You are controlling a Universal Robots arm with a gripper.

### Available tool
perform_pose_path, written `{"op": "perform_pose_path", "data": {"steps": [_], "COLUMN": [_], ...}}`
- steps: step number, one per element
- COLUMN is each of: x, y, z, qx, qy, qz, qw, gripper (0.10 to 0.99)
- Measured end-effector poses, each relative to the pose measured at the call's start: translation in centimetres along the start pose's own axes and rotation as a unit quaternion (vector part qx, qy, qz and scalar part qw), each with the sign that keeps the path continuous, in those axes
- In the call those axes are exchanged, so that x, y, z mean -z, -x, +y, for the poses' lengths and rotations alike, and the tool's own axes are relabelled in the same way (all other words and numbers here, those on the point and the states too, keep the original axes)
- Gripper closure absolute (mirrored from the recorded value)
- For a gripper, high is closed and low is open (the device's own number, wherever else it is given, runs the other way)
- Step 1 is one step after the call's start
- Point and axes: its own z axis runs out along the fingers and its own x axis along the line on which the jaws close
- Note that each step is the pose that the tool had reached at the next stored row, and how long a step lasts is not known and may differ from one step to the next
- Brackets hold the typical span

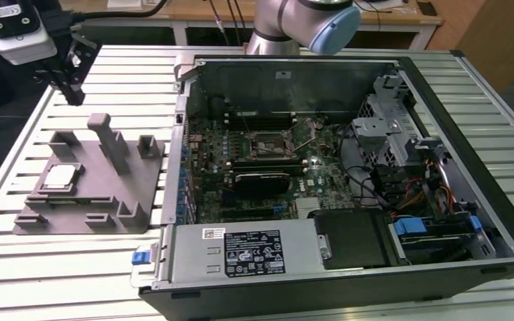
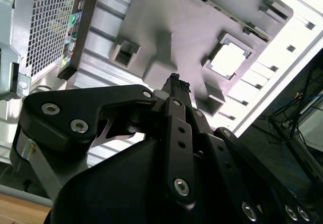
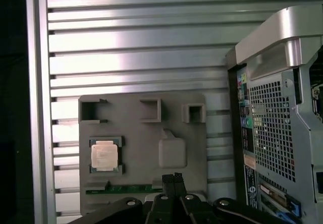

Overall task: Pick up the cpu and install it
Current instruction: 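Reach for the cpu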

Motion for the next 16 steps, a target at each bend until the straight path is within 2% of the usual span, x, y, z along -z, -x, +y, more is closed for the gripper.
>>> {"op": "perform_pose_path", "data": {"steps": [16], "x": [-0.75], "y": [-1.61], "z": [-0.15], "qx": [0.000], "qy": [0.0000], "qz": [0.0000], "qw": [1.0000], "gripper": [0.980]}}
